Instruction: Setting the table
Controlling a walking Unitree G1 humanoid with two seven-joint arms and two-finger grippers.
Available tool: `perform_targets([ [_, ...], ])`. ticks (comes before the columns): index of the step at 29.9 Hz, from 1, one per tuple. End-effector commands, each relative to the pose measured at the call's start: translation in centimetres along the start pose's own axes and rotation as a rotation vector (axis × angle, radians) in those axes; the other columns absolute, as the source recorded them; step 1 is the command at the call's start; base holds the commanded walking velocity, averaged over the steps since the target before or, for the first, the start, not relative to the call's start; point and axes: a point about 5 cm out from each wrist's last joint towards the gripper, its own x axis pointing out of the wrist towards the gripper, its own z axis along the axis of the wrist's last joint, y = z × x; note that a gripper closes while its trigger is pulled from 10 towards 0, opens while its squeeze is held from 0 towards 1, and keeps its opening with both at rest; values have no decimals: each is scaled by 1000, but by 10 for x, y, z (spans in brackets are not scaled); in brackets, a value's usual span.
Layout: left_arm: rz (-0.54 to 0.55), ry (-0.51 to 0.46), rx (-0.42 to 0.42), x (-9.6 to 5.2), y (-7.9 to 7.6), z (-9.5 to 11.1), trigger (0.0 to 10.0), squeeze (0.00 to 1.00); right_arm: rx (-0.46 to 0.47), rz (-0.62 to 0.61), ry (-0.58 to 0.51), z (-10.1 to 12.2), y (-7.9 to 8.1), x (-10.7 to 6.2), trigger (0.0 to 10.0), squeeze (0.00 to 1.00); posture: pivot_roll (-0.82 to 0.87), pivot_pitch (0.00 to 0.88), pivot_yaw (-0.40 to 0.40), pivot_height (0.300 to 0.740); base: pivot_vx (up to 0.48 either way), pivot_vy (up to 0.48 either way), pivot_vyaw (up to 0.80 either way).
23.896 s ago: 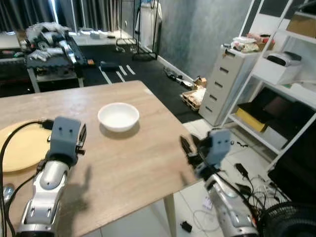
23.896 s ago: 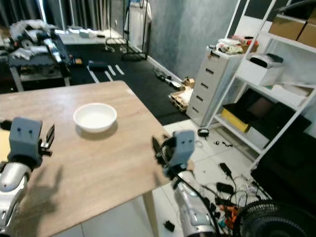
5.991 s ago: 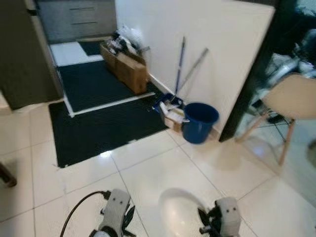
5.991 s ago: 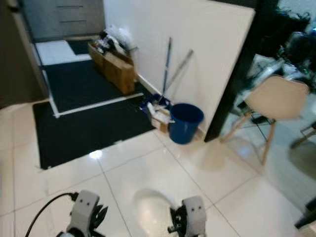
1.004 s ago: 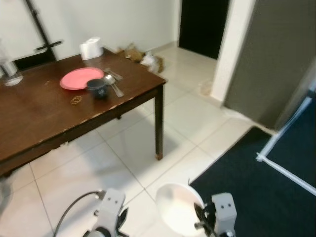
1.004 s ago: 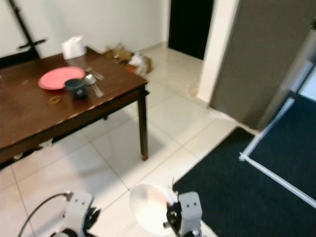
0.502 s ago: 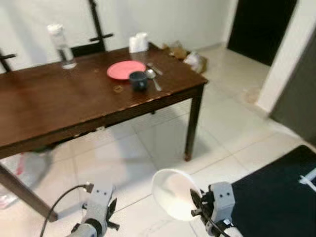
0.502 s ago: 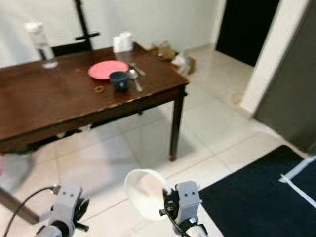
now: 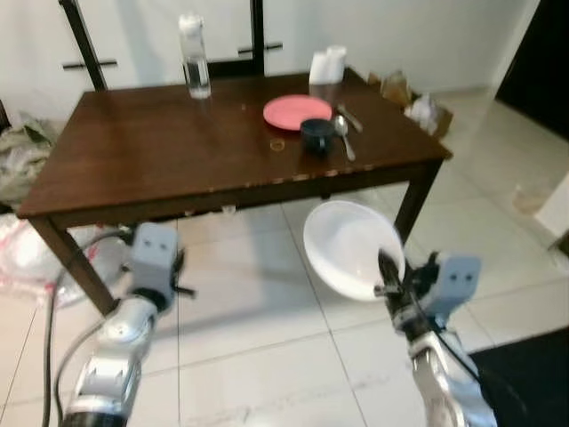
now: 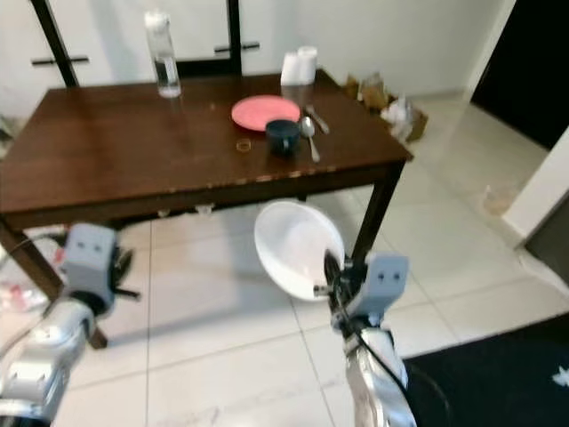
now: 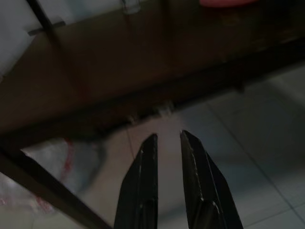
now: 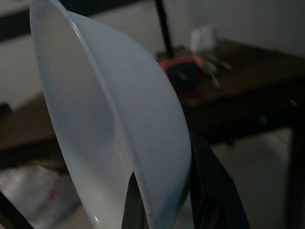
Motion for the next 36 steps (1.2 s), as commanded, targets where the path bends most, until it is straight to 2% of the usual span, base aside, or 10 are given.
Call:
perform_targets([
  [1, 10, -10, 13, 0, 0, 5, 10000, 0, 15, -15, -9, 6, -2, 0, 10000, 0, 31, 85, 87, 740, 480, 0, 0],
  [3, 0, -34, 22, 1, -1, 12, 10000, 0, 12, -8, -31, 14, 1, 2, 10000, 0, 31, 85, 87, 740, 480, 0, 0],
  [12, -14, -45, 23, 0, -8, 17, 10000, 0, 27, 14, -59, 30, 5, 6, 10000, 0, 28, 84, 87, 740, 480, 0, 0],
  [29, -21, -44, 28, -2, -9, 18, 10000, 0, 48, 41, -7, 24, 8, 3, 10000, 0, 34, 88, 87, 740, 480, 0, 0],
  [31, -22, -47, 30, -2, -10, 19, 10000, 0, 99, 52, -1, 24, 9, 3, 10000, 0, 34, 88, 87, 740, 480, 0, 0],
  [33, -24, -48, 31, -2, -10, 19, 10000, 0, 219, 102, 17, 24, 15, 2, 10000, 0, 34, 88, 87, 740, 480, 0, 0],
  [36, -25, -48, 31, -2, -10, 19, 10000, 0, 243, 124, 20, 24, 18, 1, 10000, 0, 34, 88, 87, 740, 480, 0, 0],
])
